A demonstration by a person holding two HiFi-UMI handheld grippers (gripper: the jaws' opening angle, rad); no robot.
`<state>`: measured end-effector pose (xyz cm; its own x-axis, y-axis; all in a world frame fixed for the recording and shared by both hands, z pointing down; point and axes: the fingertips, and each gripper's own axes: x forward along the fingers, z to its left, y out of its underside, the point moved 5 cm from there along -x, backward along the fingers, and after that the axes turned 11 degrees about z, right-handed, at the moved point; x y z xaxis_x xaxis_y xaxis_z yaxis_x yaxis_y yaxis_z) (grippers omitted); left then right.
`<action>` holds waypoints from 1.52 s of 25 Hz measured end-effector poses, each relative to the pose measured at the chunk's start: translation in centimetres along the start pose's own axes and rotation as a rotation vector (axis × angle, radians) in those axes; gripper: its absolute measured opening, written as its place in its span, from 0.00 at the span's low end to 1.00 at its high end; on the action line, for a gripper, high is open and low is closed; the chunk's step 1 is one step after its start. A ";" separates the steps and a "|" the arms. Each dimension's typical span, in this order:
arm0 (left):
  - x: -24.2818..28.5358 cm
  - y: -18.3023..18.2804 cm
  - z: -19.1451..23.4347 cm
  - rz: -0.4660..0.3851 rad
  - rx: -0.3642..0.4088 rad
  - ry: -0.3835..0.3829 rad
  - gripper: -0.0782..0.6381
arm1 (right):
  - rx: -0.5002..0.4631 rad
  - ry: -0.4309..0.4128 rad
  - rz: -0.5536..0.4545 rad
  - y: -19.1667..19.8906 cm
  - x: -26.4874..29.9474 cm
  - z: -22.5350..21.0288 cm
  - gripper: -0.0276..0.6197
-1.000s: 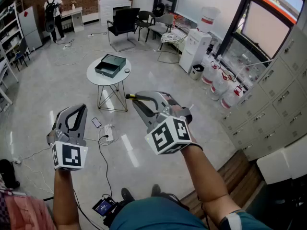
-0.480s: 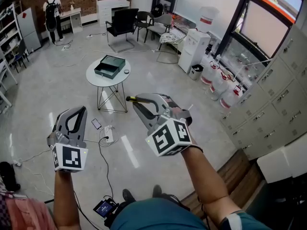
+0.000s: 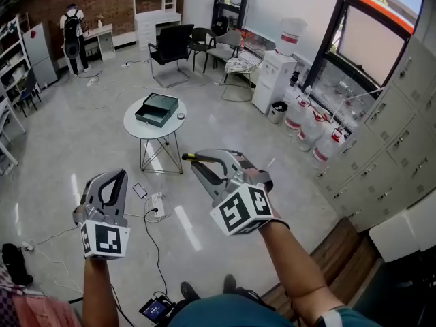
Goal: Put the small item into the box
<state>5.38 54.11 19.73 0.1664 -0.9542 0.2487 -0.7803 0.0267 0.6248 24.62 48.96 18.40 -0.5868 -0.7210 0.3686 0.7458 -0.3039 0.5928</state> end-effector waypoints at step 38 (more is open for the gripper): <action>21.8 6.9 9.1 0.089 -0.042 -0.044 0.13 | -0.023 -0.092 -0.082 3.2 24.8 -11.5 0.17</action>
<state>-1.84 30.77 22.69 0.0703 -0.9598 0.2718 -0.7650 0.1231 0.6322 16.05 23.00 21.19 -0.6715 -0.6335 0.3844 0.7009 -0.3746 0.6070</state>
